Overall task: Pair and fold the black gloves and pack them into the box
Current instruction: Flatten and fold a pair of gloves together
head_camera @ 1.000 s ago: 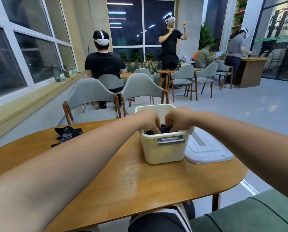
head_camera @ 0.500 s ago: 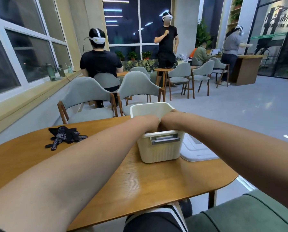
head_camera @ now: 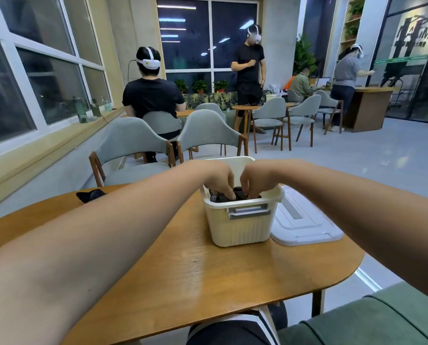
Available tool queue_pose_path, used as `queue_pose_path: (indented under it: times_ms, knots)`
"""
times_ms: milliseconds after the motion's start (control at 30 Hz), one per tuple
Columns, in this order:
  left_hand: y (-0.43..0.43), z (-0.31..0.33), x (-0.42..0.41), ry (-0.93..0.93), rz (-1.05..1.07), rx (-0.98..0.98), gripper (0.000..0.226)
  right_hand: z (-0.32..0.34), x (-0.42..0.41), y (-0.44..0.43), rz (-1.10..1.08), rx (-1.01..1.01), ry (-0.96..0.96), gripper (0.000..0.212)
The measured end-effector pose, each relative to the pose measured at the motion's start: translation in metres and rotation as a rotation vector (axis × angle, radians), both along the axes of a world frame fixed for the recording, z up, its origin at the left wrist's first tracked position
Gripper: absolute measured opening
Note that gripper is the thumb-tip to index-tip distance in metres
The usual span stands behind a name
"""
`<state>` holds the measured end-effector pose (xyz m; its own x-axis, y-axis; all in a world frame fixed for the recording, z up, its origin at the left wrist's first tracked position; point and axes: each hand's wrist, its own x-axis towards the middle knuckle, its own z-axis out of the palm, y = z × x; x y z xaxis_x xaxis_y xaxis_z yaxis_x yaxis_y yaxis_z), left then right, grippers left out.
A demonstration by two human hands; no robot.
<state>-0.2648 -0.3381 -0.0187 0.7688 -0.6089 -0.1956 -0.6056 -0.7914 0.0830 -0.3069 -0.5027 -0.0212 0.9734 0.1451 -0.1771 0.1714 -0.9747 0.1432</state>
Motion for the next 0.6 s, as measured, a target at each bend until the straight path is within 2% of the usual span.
queue_pose_path:
  times_ms: [67,300,467,600]
  knots:
    - [0.014,0.016,-0.004,-0.034,-0.013,-0.068,0.042,0.015,-0.002,0.003,0.002,0.043,-0.037,0.025]
    - [0.079,0.044,-0.014,-0.124,0.003,-0.299,0.02,0.055,-0.014,0.034,0.081,0.279,-0.286,0.012]
    - [0.146,0.033,-0.021,-0.169,0.099,-0.367,0.013,0.048,-0.031,0.094,0.182,0.416,-0.418,0.018]
    - [0.202,0.004,-0.022,-0.151,0.192,-0.361,0.011,0.026,-0.036,0.145,0.242,0.491,-0.442,0.024]
